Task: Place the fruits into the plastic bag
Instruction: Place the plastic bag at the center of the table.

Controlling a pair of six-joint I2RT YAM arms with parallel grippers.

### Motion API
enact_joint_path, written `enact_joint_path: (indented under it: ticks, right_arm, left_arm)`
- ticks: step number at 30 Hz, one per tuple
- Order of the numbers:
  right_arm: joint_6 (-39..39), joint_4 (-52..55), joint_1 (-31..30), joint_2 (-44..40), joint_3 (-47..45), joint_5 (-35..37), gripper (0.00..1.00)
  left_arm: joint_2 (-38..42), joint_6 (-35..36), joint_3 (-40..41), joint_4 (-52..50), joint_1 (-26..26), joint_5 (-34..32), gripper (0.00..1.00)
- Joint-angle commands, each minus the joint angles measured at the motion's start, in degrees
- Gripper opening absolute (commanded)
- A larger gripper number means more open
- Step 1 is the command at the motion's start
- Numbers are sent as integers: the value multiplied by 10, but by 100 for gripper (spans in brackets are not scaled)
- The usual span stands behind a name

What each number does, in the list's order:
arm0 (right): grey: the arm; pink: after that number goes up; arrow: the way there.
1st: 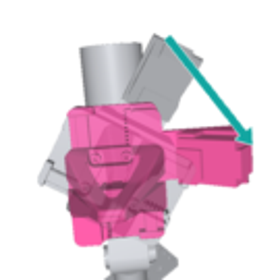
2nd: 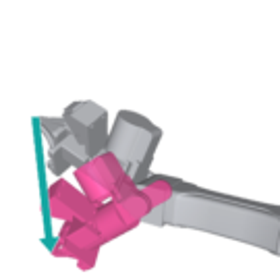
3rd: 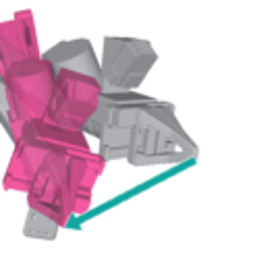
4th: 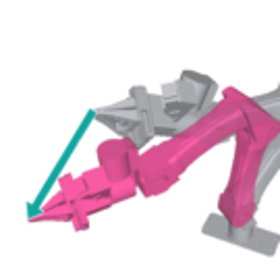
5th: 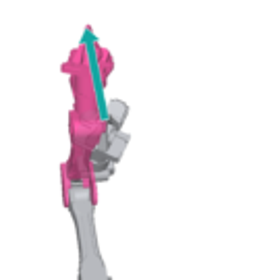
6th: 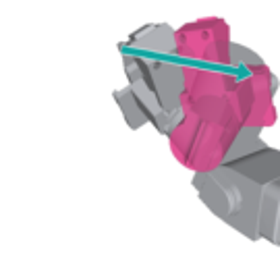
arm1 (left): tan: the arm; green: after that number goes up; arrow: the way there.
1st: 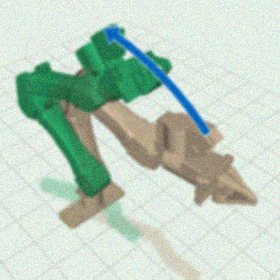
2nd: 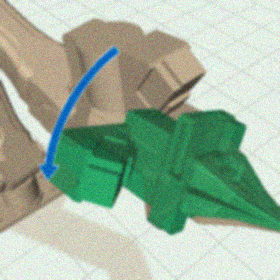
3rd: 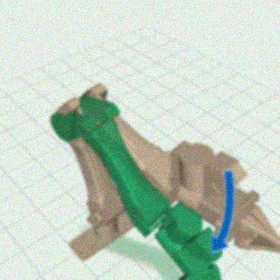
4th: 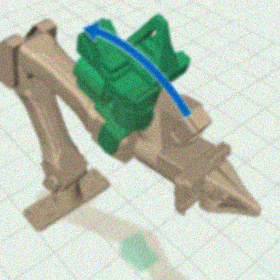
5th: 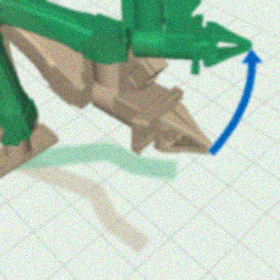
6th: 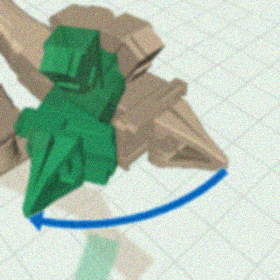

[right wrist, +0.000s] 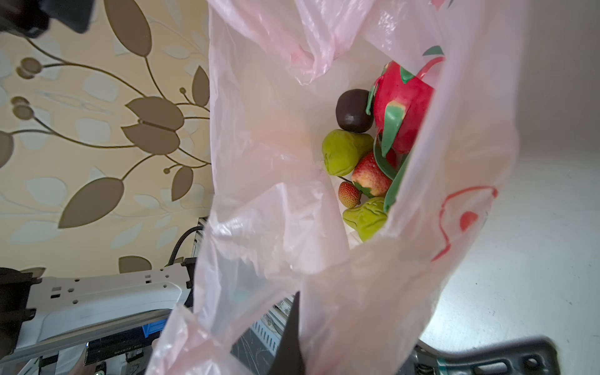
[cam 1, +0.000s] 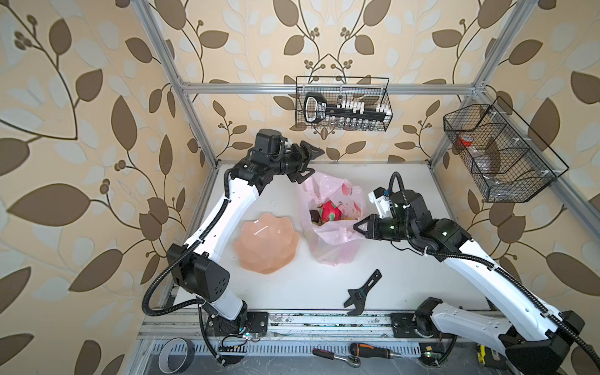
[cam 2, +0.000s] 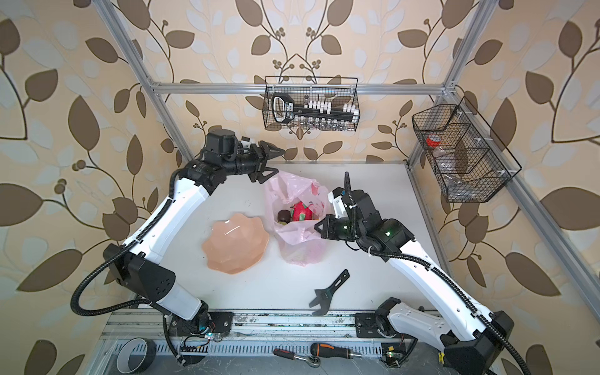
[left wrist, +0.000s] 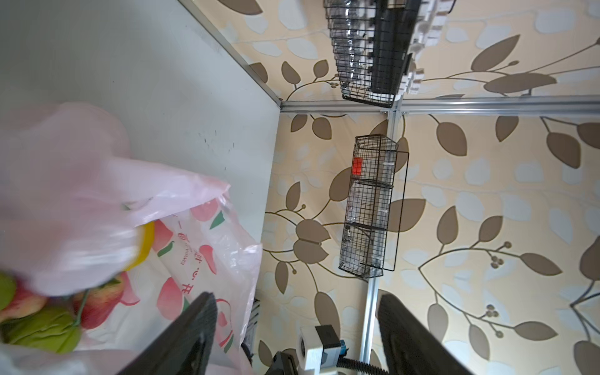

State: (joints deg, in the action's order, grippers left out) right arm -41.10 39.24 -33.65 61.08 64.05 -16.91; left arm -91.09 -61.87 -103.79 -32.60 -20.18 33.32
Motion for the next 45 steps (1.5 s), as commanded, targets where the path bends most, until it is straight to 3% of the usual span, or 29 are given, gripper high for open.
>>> enact_joint_path:
  ticks: [1,9,12,15,18,28,45]
  right_arm:
    - [4,-7,-3,-5,-9,1,0]
    - [15,0,-3,3,-7,-3,0]
    - [17,2,-4,3,-13,-5,0]
    - [19,4,-5,-1,-18,-6,0]
    - [22,7,-5,-2,-19,-7,0]
    - [23,12,-5,-8,-20,-9,0]
    - [19,14,10,-20,-21,-19,0]
  left_arm:
    - [27,199,-86,-212,-6,-73,81]
    - [10,380,-157,-335,-93,-162,82]
    - [6,488,-156,-348,-151,-217,80]
    - [-1,589,-120,-368,-198,-299,78]
    - [-10,637,-73,-374,-213,-366,73]
    - [-61,702,-5,-316,-216,-451,68]
    - [-148,701,67,-192,-216,-527,69]
